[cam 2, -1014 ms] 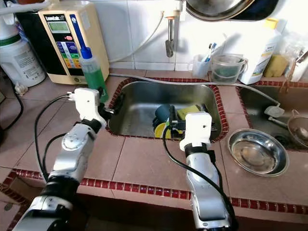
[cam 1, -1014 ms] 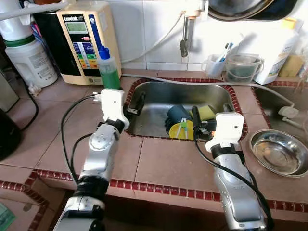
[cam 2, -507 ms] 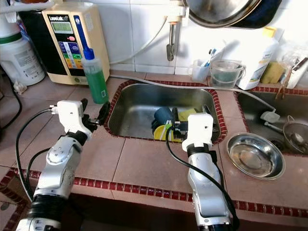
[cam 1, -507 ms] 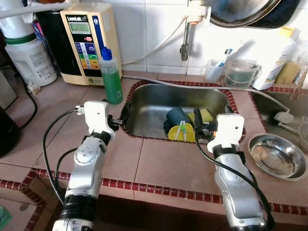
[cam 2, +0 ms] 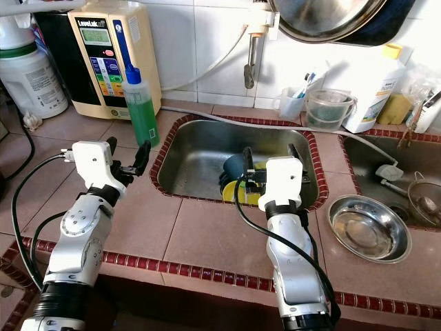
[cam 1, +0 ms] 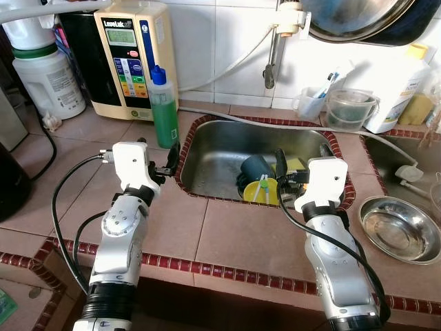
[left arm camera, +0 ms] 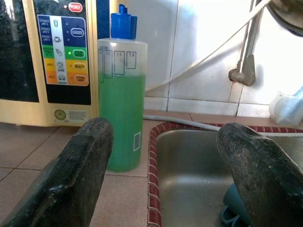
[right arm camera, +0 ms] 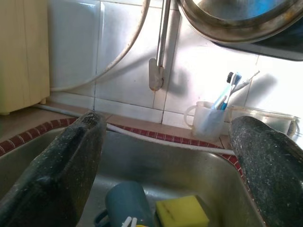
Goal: Kitchen organization
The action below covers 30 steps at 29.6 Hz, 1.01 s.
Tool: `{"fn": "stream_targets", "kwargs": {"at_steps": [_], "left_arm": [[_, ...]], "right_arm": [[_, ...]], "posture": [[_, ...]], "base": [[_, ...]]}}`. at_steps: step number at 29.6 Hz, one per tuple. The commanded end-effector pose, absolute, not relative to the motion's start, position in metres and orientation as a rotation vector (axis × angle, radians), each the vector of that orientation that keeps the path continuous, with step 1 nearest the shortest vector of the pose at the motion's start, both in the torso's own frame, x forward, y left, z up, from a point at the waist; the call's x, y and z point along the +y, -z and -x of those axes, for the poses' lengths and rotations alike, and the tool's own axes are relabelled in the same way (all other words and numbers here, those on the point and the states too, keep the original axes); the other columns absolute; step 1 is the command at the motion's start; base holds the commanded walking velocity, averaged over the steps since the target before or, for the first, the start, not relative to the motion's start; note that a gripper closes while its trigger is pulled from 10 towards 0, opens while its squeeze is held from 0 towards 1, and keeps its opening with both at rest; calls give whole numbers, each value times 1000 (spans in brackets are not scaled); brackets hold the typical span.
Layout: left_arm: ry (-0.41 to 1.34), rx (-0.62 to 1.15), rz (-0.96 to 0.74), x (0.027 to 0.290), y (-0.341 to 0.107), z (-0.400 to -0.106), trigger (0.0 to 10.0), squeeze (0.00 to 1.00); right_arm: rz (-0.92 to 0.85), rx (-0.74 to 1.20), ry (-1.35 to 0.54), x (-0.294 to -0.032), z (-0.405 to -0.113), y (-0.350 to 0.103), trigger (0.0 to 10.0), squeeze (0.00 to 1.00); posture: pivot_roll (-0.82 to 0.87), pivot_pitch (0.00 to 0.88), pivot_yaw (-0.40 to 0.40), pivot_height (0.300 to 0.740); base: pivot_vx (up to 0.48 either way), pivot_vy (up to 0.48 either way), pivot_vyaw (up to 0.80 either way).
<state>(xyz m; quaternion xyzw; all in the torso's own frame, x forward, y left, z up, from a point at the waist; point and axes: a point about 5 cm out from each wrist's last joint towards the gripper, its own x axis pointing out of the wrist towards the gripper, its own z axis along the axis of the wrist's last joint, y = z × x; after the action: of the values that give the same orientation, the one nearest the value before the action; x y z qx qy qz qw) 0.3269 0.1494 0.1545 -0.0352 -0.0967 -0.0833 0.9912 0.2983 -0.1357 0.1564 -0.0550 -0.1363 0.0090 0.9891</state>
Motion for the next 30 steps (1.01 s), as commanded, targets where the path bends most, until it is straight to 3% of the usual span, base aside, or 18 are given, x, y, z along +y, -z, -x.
{"fn": "stream_targets", "kwargs": {"at_steps": [1, 30], "left_arm": [[163, -188, 71, 150, -155, -325, 10000, 0], [173, -175, 93, 145, -157, -326, 10000, 0]], "right_arm": [[104, -291, -20, -135, -299, -160, 10000, 0], [107, -283, 10, -141, -296, -159, 10000, 0]], "posture": [[-143, 0, 18, 740], [-165, 0, 25, 740]], "base": [[0, -356, 0], [0, -344, 0]]}}
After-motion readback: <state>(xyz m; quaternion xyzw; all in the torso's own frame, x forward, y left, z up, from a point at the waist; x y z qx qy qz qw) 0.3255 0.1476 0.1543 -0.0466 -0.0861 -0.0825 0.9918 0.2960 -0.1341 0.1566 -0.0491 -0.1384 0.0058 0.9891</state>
